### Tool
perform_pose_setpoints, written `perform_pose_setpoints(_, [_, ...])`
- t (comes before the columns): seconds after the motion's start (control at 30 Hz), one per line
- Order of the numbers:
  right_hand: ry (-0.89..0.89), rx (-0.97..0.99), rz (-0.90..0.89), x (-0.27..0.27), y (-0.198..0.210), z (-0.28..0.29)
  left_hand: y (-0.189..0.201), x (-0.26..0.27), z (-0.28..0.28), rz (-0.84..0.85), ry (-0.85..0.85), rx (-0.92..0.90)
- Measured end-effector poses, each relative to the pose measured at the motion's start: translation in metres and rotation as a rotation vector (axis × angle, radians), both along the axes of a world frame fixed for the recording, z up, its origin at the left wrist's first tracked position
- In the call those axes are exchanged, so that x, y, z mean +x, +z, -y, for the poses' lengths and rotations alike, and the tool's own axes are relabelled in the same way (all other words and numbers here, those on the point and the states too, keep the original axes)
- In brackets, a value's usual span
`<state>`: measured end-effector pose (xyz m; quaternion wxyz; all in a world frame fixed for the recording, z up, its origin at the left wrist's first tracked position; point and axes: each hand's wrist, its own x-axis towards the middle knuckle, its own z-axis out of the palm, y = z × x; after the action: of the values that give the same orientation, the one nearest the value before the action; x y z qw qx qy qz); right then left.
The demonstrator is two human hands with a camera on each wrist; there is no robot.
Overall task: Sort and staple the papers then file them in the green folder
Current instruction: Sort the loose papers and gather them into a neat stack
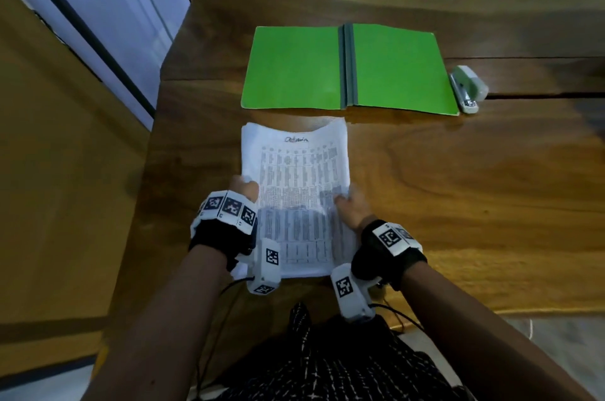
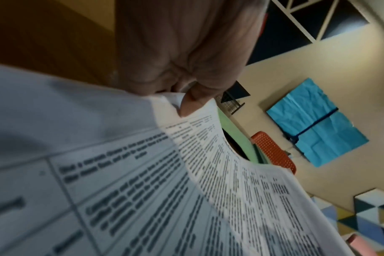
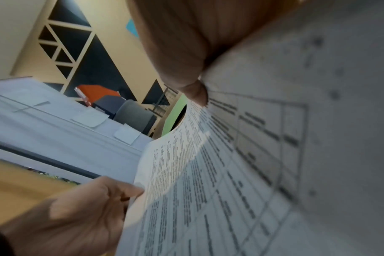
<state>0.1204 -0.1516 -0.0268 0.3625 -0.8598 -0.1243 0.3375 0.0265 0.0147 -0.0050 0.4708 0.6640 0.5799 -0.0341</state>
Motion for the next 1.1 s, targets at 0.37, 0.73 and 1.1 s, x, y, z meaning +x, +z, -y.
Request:
perform_pose_setpoints(0.37, [-0.213, 0.503, 0.6, 0.093, 0.123, 0.075, 0.1, 0.097, 0.066, 0.876, 0.02, 0.169])
perform_pose_setpoints(0.73, [-0.321, 0.729, 0.559, 0.123, 0.111, 0.115, 0.098, 0.121, 0.112, 0.991, 0.045, 0.251])
perform_pose_setpoints(1.1, [0.024, 0.28, 1.166, 0.128, 0.184, 0.105, 0.146, 0.114, 0.104, 0.906, -0.414, 0.828])
